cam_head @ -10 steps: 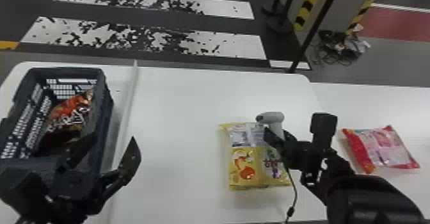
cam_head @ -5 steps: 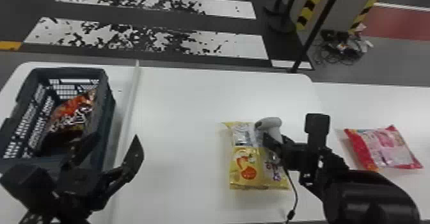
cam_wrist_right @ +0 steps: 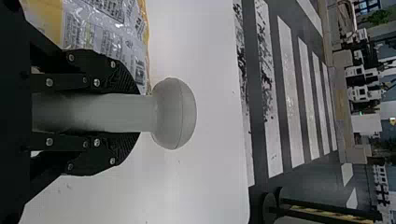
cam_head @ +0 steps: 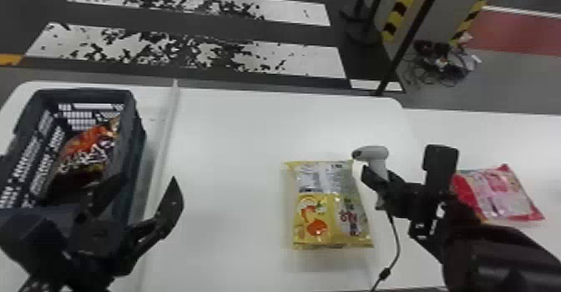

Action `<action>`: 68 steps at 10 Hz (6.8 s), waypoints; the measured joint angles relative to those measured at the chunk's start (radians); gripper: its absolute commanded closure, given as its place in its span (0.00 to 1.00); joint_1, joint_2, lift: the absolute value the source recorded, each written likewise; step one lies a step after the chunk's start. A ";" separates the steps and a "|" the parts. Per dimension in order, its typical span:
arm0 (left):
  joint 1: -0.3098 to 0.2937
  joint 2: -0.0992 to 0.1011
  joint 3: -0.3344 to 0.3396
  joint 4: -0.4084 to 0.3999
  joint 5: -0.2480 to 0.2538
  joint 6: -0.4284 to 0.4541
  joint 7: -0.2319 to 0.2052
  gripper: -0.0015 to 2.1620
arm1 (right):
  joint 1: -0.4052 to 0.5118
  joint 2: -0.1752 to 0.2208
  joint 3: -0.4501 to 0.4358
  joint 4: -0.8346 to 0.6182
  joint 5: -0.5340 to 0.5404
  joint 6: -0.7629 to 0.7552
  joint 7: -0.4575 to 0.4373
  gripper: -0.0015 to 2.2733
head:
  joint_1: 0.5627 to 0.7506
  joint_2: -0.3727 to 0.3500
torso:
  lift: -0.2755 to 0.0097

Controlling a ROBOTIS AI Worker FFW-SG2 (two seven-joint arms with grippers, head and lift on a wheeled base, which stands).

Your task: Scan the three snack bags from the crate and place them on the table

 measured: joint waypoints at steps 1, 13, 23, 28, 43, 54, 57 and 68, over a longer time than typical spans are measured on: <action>0.000 0.001 0.000 0.000 0.000 0.000 0.000 0.02 | -0.003 -0.022 -0.028 0.009 -0.007 0.000 0.004 0.93 | 0.70 0.19 | 0.75; -0.014 -0.003 -0.050 0.006 -0.016 0.011 0.044 0.02 | -0.108 -0.112 -0.125 0.409 0.009 -0.195 0.081 0.00 | 0.70 0.03 | 0.75; -0.052 -0.002 -0.121 0.021 -0.052 0.024 0.046 0.02 | 0.102 -0.093 -0.269 0.032 -0.278 0.052 0.213 0.03 | 0.70 0.03 | 0.75; -0.039 0.003 -0.121 0.018 -0.051 0.013 0.036 0.03 | 0.036 -0.077 -0.266 0.125 -0.288 0.207 0.441 0.03 | 0.70 0.04 | 0.75; -0.041 0.003 -0.123 0.052 -0.046 -0.022 0.015 0.03 | 0.009 -0.089 -0.138 0.244 -0.215 0.234 0.595 0.94 | 0.70 0.15 | 0.75; -0.040 0.009 -0.117 0.061 -0.041 -0.028 0.017 0.03 | 0.013 0.004 -0.466 0.037 -0.500 0.345 0.534 0.94 | 0.70 0.05 | 0.75; -0.044 0.006 -0.121 0.066 -0.041 -0.029 0.018 0.03 | -0.053 0.026 -0.587 0.117 -0.553 0.256 0.376 0.94 | 0.70 0.03 | 0.75; -0.062 0.012 -0.119 0.114 -0.025 -0.068 0.004 0.03 | -0.202 -0.145 -0.551 0.607 -0.508 -0.195 -0.033 0.75 | 0.70 0.03 | 0.75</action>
